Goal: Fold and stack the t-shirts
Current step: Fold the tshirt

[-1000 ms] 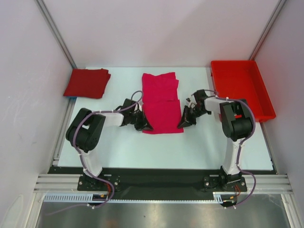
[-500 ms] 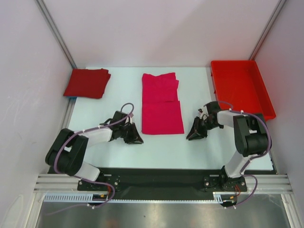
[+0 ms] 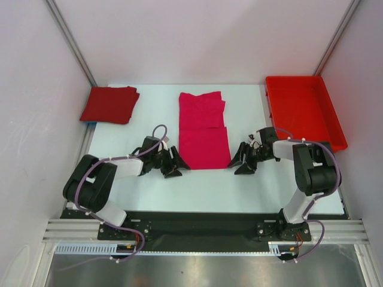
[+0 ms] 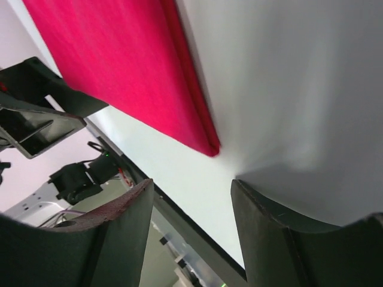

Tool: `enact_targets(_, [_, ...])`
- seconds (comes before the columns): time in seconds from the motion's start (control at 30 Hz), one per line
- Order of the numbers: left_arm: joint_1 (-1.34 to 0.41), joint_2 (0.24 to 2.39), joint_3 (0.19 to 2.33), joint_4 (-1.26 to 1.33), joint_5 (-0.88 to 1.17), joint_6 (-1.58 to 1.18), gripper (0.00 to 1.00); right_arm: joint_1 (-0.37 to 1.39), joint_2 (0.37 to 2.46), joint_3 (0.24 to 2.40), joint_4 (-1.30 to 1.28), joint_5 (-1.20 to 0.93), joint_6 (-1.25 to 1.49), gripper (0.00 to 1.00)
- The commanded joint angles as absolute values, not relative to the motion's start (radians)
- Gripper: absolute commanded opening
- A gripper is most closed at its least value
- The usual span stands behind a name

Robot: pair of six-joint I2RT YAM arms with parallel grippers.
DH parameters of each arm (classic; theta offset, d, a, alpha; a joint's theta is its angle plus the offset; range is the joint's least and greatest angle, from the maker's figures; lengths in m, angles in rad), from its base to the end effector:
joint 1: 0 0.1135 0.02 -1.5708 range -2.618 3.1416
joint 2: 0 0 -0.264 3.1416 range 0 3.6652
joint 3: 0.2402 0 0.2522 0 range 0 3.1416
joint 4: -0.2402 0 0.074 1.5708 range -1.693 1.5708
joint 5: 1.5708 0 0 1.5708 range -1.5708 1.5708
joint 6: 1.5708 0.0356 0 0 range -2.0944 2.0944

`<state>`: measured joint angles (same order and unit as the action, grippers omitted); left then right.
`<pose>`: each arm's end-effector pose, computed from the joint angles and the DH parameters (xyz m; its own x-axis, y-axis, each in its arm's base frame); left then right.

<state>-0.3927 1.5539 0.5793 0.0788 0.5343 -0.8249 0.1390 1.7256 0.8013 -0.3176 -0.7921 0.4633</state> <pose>0.2408 -0.1194 0.1268 -0.9473 -0.2918 -0.1321 -0.1067 0.6764 -0.7288 0.2818 0.0650 0.1213 -0.9837 0.1793 0.0121 0.1281 0.6524 0.7470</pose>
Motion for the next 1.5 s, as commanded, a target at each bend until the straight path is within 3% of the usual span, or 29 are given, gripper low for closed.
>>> enact_targets(0.0, [-0.379,1.646,0.551,0.037,0.41,-0.851,0.66,0.166,1.793,0.819,-0.221,-0.706,0.508,0.61])
enact_targets(0.4, [-0.334,1.716,0.564,-0.005,0.374,-0.92,0.57,0.161,1.798,0.819,-0.222,-0.563,0.58,0.59])
enact_targets(0.73, [-0.321,1.77,0.572,0.054,0.371,-0.933,0.49,0.161,1.874,0.828,-0.175,-0.569,0.598,0.56])
enact_targets(0.97, [-0.305,1.801,0.591,0.061,0.356,-0.9,0.35,0.163,1.905,0.822,-0.132,-0.598,0.615,0.36])
enact_targets(1.0, [-0.299,1.805,0.591,0.063,0.357,-0.896,0.23,0.164,1.904,0.819,-0.127,-0.6,0.615,0.24])
enact_targets(1.03, [-0.298,1.805,0.591,0.067,0.363,-0.888,0.16,0.163,1.904,0.818,-0.13,-0.601,0.612,0.19])
enact_targets(1.07, [-0.296,1.805,0.595,0.066,0.367,-0.882,0.02,0.163,1.893,0.816,-0.13,-0.601,0.612,0.13])
enact_targets(1.1, [-0.296,1.802,0.597,0.061,0.365,-0.873,0.0,0.164,1.887,0.807,-0.132,-0.598,0.612,0.02])
enact_targets(1.47, [-0.349,1.557,0.404,0.02,0.406,-0.839,0.0,0.258,1.64,0.597,-0.164,-0.566,0.621,0.0])
